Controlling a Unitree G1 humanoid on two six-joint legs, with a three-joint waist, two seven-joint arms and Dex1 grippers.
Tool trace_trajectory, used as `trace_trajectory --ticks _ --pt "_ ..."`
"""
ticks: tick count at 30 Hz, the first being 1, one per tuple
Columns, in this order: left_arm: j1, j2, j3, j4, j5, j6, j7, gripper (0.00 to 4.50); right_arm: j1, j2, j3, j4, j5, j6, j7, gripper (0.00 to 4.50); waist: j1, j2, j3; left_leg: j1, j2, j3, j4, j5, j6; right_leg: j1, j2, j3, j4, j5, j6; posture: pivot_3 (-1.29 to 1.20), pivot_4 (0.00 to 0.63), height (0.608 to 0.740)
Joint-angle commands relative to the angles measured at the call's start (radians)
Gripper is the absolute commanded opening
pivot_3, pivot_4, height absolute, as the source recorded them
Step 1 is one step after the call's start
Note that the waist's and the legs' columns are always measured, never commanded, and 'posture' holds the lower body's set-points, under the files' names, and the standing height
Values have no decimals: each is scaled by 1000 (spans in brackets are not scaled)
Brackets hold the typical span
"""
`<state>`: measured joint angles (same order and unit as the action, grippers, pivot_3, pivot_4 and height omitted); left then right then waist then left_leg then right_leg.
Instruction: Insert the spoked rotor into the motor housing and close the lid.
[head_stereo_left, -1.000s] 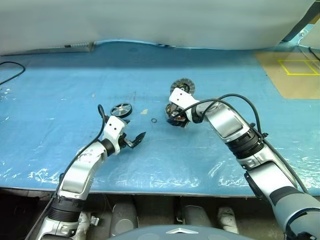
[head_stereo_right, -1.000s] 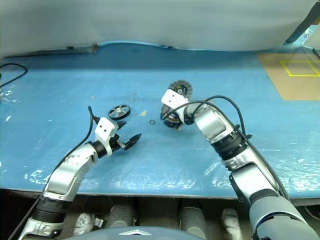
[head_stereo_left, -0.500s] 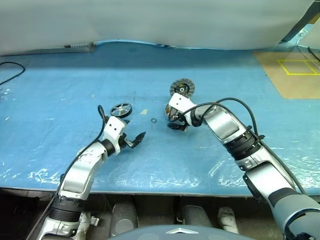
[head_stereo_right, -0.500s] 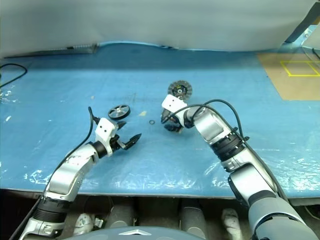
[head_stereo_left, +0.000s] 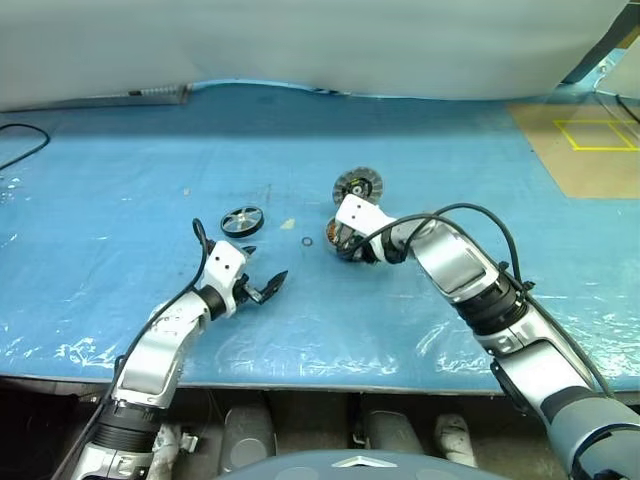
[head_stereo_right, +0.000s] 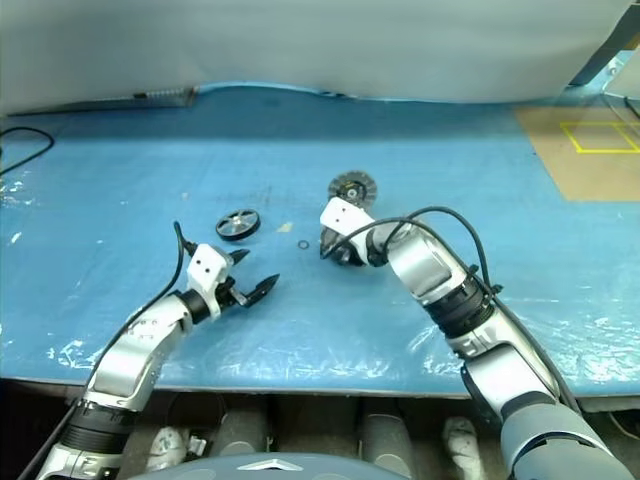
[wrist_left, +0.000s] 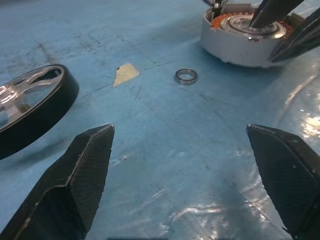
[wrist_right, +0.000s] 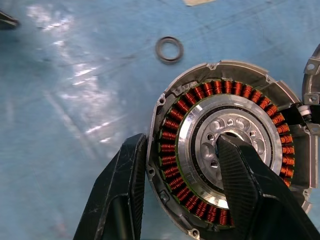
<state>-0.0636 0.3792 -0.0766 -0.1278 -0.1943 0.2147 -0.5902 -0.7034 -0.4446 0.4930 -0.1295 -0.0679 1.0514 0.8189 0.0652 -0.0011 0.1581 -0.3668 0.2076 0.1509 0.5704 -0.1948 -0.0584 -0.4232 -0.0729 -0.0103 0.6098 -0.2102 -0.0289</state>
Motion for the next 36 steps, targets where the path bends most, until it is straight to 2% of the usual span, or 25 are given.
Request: trace_trajectory --ticks 1,7,13,21,28,31,32,34,36 --pt "30 14 -17 -17 -9 -82 -65 4500 41 47 8 -84 58 127 -19 1810 -2 0 0 1 0 0 0 0 0 0 0 0 0 0 0 0 150 740" --pt "65 16 -11 -7 -30 -152 -132 4500 43 107 -16 -135 98 247 -75 1810 -4 0 0 3 0 0 0 0 0 2 0 1 1 0 0 0 150 740" --pt "59 15 1 7 -21 -165 -123 4500 54 89 -19 -159 116 278 -122 1810 -3 0 0 3 0 0 -1 0 0 2 0 1 0 0 0 0 150 740" --pt "64 11 -3 8 -28 -157 -127 4500 15 128 -136 -290 246 443 -135 4436 2 0 0 3 0 0 -1 0 0 2 0 1 -1 0 0 0 150 740" --pt "59 15 1 12 -39 -141 -140 4500 -92 97 -280 -404 427 563 -83 4436 3 1 0 2 0 0 -2 0 -1 1 0 1 0 0 0 0 150 740" --pt "41 20 6 27 -36 -99 -129 4500 -58 70 -347 -438 492 520 -57 4436 7 1 0 1 -1 0 -2 0 -1 1 0 1 -2 0 0 0 150 740" --pt "31 21 8 37 -32 -94 -125 4500 -16 52 -357 -448 496 451 -54 4436 8 1 0 1 -1 0 -2 0 -1 1 0 1 -2 0 0 0 150 740" --pt "2 22 13 70 -17 -87 -109 4500 135 34 -377 -467 439 150 -73 4436 14 0 0 1 0 0 -2 0 -1 1 0 0 -2 0 0 0 150 740" --pt "-32 22 18 106 -13 -63 -99 4500 250 -2 -362 -433 397 -16 -80 4436 16 1 0 1 0 1 -3 0 -1 1 0 0 -3 0 0 0 150 740"
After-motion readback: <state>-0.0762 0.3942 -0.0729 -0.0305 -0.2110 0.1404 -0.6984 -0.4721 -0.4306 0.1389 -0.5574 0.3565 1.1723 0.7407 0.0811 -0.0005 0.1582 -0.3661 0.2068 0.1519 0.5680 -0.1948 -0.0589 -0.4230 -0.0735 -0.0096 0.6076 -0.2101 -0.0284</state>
